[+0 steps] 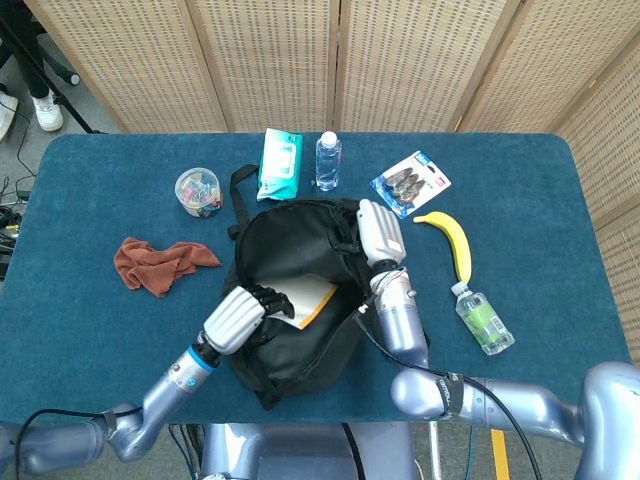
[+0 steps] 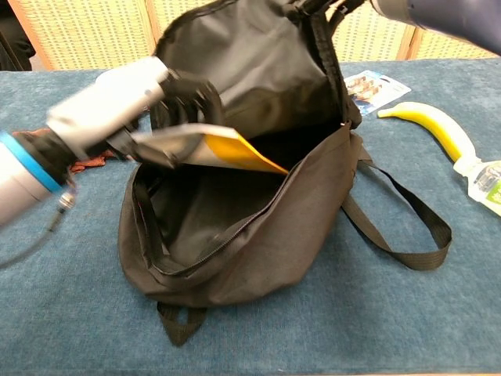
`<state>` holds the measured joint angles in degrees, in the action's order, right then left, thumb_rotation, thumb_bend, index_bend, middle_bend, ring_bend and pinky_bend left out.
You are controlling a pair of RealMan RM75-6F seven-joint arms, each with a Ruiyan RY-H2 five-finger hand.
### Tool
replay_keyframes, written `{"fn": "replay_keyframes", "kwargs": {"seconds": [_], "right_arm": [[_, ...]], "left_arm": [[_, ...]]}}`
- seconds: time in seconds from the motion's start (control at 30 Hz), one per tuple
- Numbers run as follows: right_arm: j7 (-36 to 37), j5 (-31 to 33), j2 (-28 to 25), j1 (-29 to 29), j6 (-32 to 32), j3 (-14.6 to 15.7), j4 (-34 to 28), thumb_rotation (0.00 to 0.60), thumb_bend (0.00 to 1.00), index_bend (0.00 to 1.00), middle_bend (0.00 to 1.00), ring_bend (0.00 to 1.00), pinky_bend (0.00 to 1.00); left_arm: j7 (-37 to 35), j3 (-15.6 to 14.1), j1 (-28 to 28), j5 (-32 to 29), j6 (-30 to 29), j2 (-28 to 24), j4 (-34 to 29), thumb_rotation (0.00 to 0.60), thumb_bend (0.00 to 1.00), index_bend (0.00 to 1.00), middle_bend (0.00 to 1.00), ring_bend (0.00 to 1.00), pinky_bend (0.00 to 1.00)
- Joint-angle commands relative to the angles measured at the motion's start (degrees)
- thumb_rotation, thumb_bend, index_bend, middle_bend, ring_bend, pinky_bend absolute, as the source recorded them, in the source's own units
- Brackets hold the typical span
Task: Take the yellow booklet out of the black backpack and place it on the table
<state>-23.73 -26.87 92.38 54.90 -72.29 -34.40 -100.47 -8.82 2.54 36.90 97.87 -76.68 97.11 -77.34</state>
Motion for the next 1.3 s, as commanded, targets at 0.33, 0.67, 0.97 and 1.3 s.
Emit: {"fn": "replay_keyframes", "kwargs": {"seconds": [0.33,0.67,0.97,1.3], "right_arm": [[2.22,0.42,-1.42,-1.77,1.10,1.12,3.01,0.600,0.78,0.71,0.70,0.55,0.59],[2.56,0.29,-1.61,-1.78,1.31,1.55,3.54,0.600,0.78,0.71,0.70,0.55,0.59],[2.23,0.78,0.06,-0.90,1.50,2.38,5.53,0.600,0.78,0.71,0.70,0.55,0.59],[1.49,0.36,1.44,-0.39,1.14,3.20,7.22,0.600,0.78,0.71,0.70,0.55,0.59]], "left_arm": [[-6.48,3.61,-4.83,-2.11,-8.03,-20.74,-14.55,0.600,0.52,0.86,0.62,0.51,0.60],[-13.34,5.36,-8.80,-9.76,-7.13,-30.69,-12.25,0.600,0.51,0.86,0.62,0.51,0.60],[-13.07,2.64,-5.15,-21.35,16.47,-40.28,-10.85,0.600,0.51,0.87,0.62,0.51,0.60],[-4.80,6.90,-2.60,-32.81,21.04,-30.07,-2.00,0.600,0.13,0.13,0.00,0.00,0.16]]}}
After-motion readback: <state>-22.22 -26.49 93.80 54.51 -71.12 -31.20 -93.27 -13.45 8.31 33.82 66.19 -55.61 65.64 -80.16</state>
